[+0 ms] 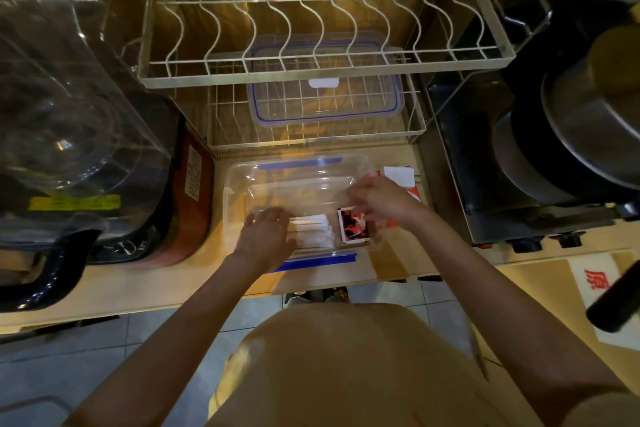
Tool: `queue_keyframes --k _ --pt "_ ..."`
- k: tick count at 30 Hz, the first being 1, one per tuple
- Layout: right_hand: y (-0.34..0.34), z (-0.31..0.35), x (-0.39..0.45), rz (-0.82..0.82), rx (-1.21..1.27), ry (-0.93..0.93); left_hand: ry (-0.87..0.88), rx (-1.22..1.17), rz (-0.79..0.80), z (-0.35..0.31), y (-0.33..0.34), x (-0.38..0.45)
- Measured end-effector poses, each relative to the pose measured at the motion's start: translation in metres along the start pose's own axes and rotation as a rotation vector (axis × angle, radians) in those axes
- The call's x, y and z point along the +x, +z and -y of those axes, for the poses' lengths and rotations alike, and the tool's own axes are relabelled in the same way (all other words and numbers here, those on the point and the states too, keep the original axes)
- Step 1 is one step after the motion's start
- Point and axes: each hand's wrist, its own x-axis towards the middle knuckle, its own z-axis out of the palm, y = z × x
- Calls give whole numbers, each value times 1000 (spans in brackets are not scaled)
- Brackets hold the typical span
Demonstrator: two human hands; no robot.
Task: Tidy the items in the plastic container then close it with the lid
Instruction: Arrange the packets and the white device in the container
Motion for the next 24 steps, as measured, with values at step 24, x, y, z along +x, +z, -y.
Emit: queue_keyframes --k 24 --pt "5 -63 -13 -430 -88 -120 165 -5 -27 -89 3 58"
